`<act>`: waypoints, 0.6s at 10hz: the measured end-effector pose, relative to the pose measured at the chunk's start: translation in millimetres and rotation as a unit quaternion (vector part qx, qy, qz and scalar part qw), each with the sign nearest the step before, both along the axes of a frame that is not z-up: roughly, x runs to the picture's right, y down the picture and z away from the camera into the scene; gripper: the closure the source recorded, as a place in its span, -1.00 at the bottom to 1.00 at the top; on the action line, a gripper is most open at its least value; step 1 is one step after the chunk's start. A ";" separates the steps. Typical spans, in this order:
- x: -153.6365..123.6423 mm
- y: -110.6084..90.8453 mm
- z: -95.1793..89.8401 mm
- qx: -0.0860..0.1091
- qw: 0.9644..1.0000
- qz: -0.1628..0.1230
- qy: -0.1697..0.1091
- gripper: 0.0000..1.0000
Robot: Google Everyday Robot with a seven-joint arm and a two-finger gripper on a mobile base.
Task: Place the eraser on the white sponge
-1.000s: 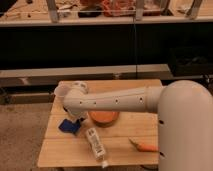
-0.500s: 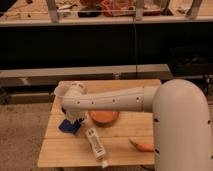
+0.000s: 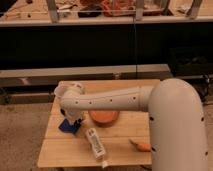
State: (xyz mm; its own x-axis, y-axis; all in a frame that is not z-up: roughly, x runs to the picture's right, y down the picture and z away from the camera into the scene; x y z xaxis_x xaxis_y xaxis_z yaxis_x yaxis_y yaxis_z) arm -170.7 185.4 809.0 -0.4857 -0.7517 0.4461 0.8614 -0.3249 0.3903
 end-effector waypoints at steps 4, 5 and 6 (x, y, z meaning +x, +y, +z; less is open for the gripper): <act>-1.7 7.2 1.6 -0.010 1.000 -0.014 -0.008 0.93; -1.9 9.1 2.3 -0.012 1.000 -0.018 -0.010 0.93; -3.0 11.2 2.5 -0.014 1.000 -0.021 -0.013 0.93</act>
State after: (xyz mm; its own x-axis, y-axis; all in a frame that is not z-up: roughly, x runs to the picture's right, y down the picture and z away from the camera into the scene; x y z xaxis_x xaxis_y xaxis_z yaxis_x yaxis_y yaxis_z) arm -173.7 196.6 811.5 -0.5281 -0.7180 0.4535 0.8369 -0.3495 0.4213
